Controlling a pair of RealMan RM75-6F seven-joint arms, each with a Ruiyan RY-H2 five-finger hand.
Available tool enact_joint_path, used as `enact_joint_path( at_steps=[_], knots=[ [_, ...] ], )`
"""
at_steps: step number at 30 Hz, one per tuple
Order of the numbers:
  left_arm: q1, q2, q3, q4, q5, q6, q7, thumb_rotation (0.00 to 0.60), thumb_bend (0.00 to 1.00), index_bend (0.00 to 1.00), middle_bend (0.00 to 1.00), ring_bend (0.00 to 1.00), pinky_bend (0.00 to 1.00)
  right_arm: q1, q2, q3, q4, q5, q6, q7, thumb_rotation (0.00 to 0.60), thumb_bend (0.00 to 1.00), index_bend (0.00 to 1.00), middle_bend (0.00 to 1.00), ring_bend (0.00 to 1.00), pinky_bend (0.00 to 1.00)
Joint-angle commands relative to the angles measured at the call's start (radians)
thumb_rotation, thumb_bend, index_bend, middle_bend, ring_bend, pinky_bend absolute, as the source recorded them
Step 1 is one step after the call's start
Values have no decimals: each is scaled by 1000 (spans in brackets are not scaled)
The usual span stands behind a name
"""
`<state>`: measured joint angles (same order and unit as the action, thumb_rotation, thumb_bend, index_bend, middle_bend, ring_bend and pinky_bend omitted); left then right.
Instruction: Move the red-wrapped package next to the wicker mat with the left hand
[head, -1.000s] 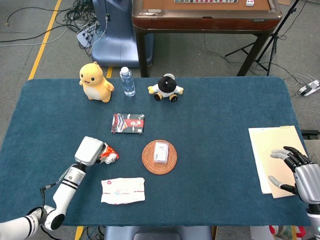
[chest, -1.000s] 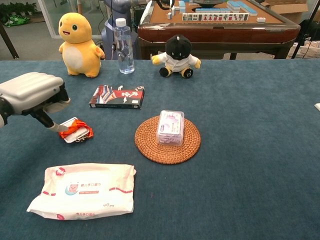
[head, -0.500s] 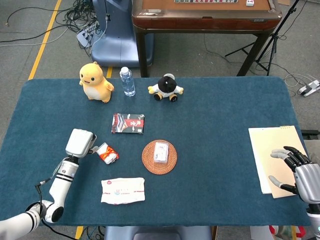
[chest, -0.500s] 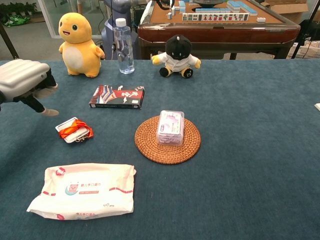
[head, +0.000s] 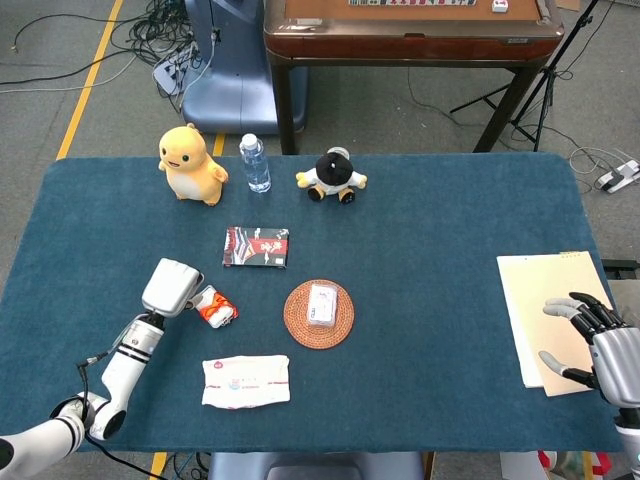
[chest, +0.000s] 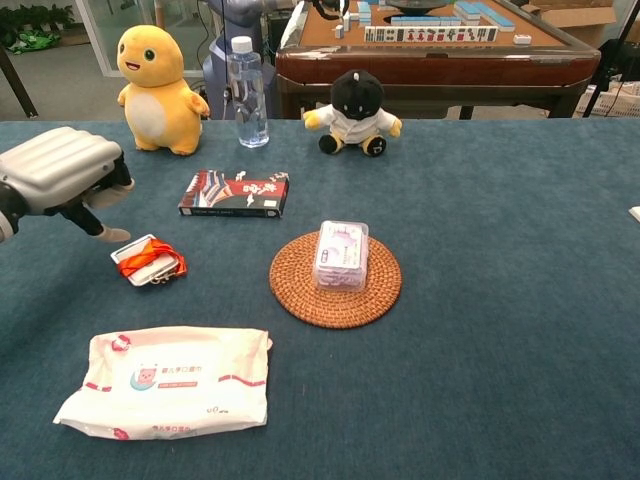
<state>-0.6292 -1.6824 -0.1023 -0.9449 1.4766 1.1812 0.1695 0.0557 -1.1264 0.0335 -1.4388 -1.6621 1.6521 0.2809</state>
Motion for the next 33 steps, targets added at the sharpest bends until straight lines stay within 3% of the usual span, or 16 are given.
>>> enact_joint_path(
  at_steps=[1,14,33],
  knots=[
    [-1,-7,9,14,10,1,-13,600,0,1000,1000,962,1000,0,0,-1,-1,-2,0,-1,600,61,361,340,202,401],
    [-5,-25,17,44,6,-21,-2,600,0,1000,1000,960,1000,0,2,-1,-2,0,-3,0,600,61,361,340,202,401],
    [-17,-49,22,-38,31,-3,49,600,0,1000,1000,959,1000,-2,6,0,-2,1,1,10,600,61,361,340,202,401]
  ],
)
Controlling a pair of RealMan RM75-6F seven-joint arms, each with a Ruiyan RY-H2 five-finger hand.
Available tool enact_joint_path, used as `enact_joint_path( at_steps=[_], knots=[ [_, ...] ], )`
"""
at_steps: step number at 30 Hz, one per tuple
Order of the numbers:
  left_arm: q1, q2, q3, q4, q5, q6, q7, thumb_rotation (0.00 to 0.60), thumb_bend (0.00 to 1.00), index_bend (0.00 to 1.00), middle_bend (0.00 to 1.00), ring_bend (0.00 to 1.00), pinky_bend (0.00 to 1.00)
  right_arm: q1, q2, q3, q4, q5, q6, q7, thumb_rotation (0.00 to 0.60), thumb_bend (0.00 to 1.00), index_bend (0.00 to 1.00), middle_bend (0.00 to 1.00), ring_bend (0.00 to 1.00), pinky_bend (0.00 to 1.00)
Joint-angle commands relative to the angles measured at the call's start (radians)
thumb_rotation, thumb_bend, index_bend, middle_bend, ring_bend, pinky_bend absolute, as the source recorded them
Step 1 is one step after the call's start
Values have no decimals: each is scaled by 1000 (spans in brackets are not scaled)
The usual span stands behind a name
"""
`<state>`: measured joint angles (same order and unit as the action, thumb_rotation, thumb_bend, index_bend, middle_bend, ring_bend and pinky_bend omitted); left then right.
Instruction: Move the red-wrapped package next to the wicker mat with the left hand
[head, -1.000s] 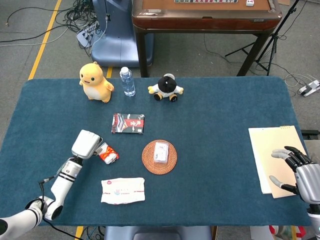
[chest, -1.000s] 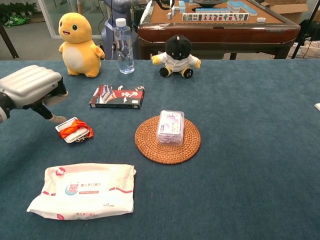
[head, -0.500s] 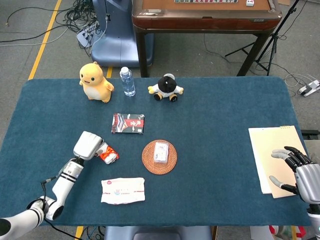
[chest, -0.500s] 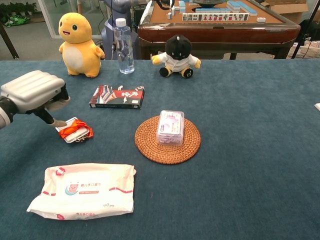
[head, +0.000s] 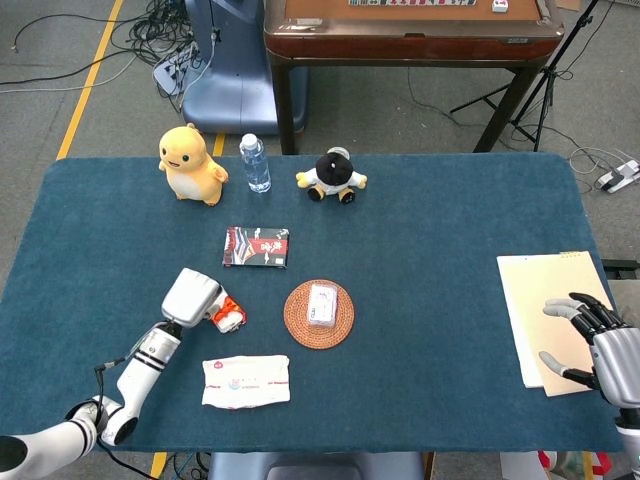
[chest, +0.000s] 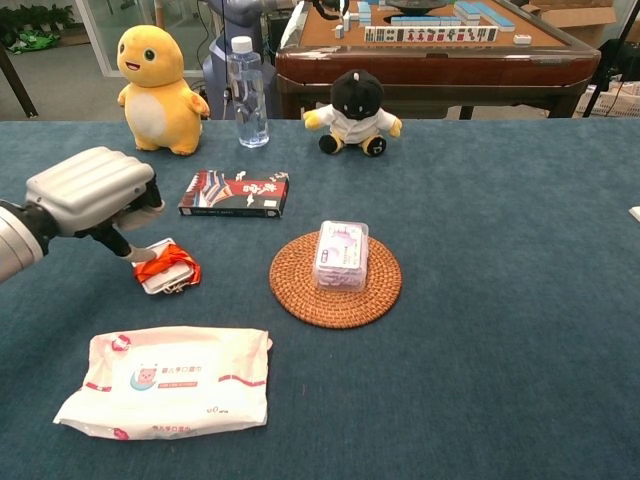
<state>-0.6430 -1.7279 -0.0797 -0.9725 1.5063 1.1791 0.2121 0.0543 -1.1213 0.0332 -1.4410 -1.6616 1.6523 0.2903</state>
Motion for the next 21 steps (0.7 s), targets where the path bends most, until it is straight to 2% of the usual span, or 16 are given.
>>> enact_joint_path(
  at_steps=[1,12,21],
  knots=[
    [-4,-4,-2,-16,2,0,11,600,0,1000,1000,959,1000,-1,1,1,0,1,1,2,600,61,361,340,202,401],
    [-24,-15,-16,-94,-3,-12,85,600,0,1000,1000,958,1000,-3,4,0,1,-2,6,10,600,61,361,340,202,401],
    [-43,-39,-29,-116,-21,-39,126,600,0,1000,1000,957,1000,-4,7,2,2,0,8,21,600,61,361,340,202,401]
  ],
)
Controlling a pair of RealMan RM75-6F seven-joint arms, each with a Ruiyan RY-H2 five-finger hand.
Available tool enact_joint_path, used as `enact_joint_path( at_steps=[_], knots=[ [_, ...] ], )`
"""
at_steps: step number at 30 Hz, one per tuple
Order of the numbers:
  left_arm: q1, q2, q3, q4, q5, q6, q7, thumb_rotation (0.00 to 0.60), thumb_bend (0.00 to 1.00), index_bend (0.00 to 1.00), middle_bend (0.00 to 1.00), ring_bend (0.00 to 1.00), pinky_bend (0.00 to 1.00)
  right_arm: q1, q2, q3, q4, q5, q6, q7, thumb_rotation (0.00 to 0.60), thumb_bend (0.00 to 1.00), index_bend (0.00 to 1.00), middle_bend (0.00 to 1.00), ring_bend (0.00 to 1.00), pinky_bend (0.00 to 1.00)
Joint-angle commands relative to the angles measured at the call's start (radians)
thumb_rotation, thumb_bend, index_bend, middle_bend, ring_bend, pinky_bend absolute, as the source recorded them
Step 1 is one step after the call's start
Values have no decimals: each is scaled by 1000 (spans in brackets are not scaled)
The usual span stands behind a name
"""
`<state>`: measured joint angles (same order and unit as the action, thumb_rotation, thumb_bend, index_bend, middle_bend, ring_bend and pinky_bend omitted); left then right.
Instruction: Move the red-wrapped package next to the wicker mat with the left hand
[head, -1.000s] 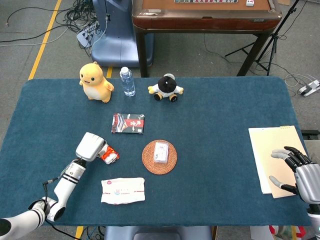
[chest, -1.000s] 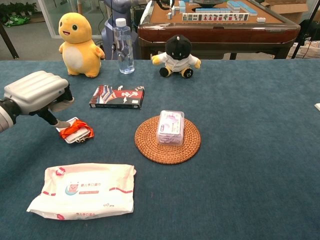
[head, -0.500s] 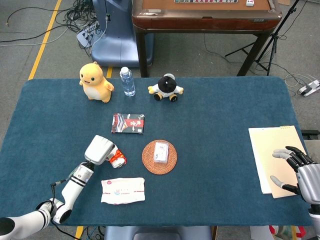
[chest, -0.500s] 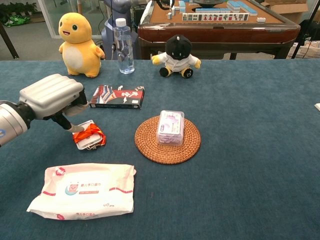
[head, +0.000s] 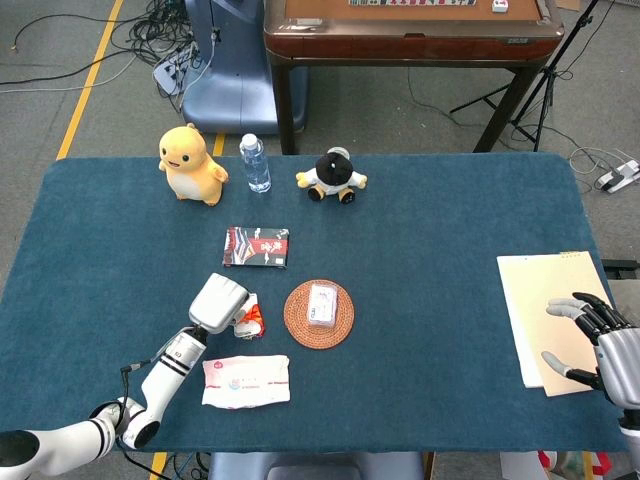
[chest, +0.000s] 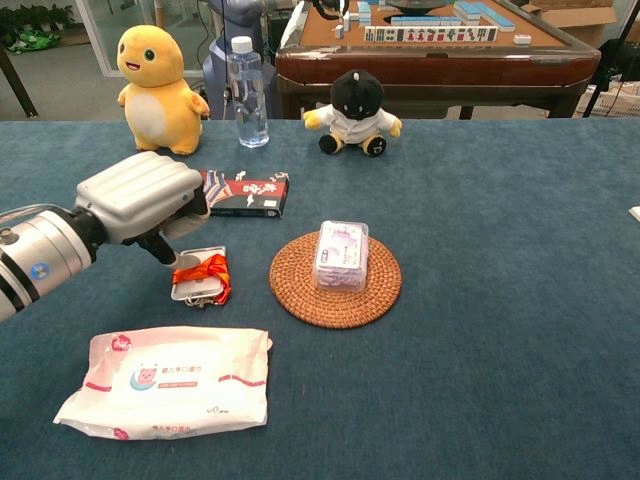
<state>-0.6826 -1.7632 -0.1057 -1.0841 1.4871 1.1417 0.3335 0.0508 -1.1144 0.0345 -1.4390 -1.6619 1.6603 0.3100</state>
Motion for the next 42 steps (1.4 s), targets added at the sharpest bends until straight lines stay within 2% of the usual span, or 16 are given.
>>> enact_joint_path(
  at_steps=[1,7,11,16,19,22,23,26,29,32,35,42],
  knots=[
    [-4,-5,-4,-7,-3,-1,7,600,0,1000,1000,957,1000,0,1,0,0,1,0,2,600,61,361,340,202,401],
    [0,20,-10,-49,4,27,34,600,0,1000,1000,952,1000,-2,3,2,2,2,4,8,600,61,361,340,202,401],
    [20,70,-8,-107,21,75,56,600,0,995,1000,935,1000,-2,3,2,2,3,4,10,600,61,361,340,202,401],
    [66,171,0,-236,22,129,109,600,0,961,1000,897,1000,-2,3,2,1,2,3,6,600,61,361,340,202,401],
    [104,247,15,-340,12,153,162,600,0,898,1000,849,1000,-3,2,2,0,2,3,3,600,62,361,340,202,401],
    [158,333,40,-466,-4,185,183,600,0,756,992,800,995,-3,3,2,-2,3,1,1,600,62,361,340,202,401],
    [175,361,48,-505,-11,195,190,600,0,663,978,783,989,-3,3,1,-2,4,0,0,600,62,361,340,202,401],
    [233,454,80,-613,-13,241,217,600,0,485,910,744,964,-3,3,1,-3,4,-1,-3,600,61,361,340,202,401],
    [280,520,101,-676,-25,275,215,600,0,396,785,671,908,-3,3,1,-5,3,-1,-6,600,61,361,340,202,401],
    [332,588,127,-731,-39,307,192,600,0,367,669,578,821,-3,2,0,-6,3,-3,-11,600,61,361,340,202,401],
    [384,640,158,-765,-30,344,163,600,0,361,606,517,737,-2,2,0,-6,3,-5,-16,600,61,361,340,202,401],
    [501,702,223,-787,-7,417,93,600,0,345,537,463,637,-2,4,-4,-6,0,-11,-28,600,61,361,340,202,401]
  ],
)
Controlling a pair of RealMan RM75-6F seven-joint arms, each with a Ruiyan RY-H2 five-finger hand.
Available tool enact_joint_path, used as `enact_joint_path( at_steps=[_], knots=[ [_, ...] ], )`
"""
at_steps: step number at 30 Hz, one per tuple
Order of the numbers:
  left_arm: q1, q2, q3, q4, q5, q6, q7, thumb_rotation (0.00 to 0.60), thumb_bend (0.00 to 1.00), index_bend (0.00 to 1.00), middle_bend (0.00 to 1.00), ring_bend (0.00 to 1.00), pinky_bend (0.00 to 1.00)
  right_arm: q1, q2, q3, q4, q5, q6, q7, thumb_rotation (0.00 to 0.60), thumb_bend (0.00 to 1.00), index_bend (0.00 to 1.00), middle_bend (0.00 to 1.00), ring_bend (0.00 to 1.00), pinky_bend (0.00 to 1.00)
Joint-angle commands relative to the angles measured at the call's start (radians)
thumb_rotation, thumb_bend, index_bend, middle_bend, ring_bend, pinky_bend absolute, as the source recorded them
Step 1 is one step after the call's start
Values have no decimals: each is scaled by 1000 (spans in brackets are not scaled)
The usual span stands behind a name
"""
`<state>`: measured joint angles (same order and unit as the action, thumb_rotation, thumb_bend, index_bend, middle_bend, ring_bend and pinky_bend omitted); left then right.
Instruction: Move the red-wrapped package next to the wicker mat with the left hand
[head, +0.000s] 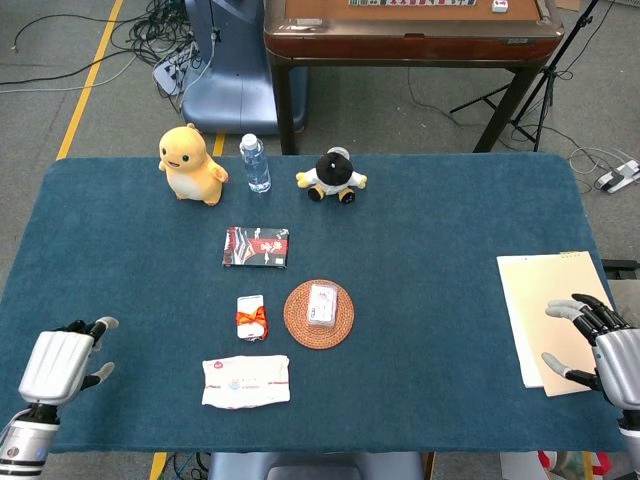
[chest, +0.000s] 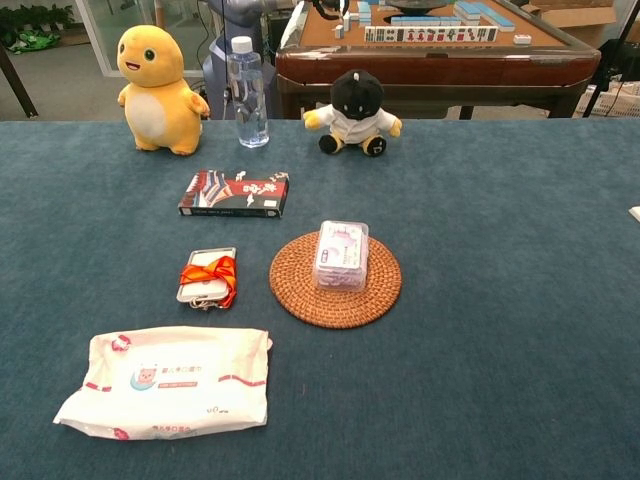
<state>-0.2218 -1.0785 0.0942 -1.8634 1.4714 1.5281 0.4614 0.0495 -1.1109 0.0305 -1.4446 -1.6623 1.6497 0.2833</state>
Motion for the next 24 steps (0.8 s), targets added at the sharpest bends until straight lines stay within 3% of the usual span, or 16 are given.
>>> enact_joint_path(
  at_steps=[1,10,24],
  knots=[
    [53,19,27,-5,9,39,-49,600,0,344,535,461,634,-1,1,0,-1,2,-1,-1,600,61,361,340,202,401],
    [122,-11,-15,73,-17,98,-134,600,0,347,524,461,632,1,15,4,-7,29,-24,18,600,61,361,340,202,401],
    [140,-17,-58,86,-38,64,-146,600,0,348,523,461,632,10,63,-2,-58,90,-118,-2,600,61,361,339,202,401]
  ],
)
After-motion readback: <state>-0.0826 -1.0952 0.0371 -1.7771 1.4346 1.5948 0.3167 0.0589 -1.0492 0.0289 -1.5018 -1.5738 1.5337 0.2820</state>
